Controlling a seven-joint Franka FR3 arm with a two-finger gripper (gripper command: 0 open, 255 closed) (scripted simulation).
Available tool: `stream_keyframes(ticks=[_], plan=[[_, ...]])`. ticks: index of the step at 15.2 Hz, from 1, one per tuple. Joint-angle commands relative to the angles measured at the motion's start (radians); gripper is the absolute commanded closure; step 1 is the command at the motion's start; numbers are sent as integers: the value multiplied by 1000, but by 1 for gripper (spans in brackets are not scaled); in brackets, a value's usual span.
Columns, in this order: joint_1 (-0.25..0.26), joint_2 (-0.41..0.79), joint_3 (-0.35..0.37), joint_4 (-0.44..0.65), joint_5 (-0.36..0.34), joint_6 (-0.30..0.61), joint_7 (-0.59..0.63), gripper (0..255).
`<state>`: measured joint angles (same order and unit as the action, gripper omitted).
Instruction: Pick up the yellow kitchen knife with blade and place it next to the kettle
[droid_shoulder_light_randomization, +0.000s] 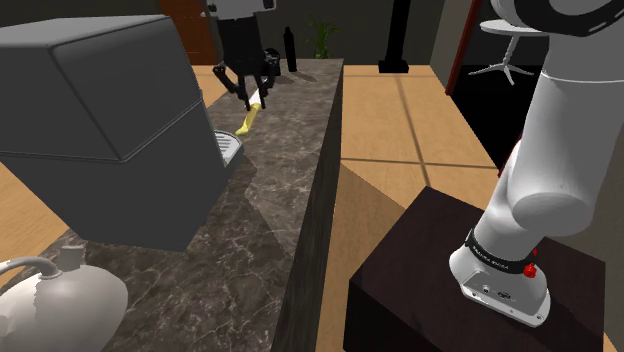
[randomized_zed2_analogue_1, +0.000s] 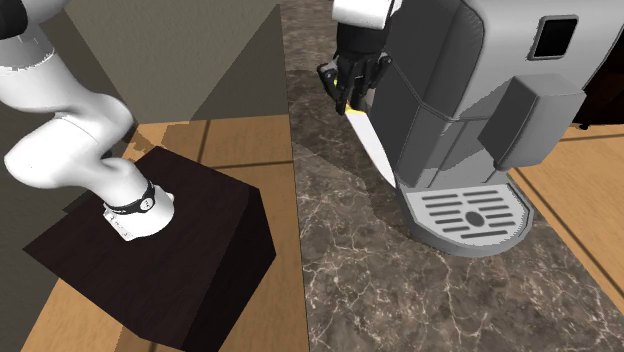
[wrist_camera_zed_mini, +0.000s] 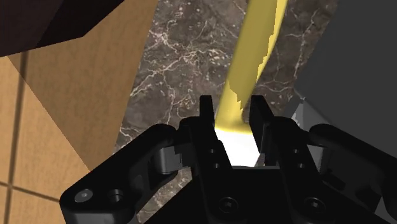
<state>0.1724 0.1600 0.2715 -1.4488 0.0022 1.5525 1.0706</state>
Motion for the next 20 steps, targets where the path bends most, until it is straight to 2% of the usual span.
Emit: stream_keyframes(ticks=[1,11,20], plan=[[22,-20,17,-26,5,8,41,255],[150,-38,116,-56,8,28,267,255],[289,43,204,35,-32,19,489,255]])
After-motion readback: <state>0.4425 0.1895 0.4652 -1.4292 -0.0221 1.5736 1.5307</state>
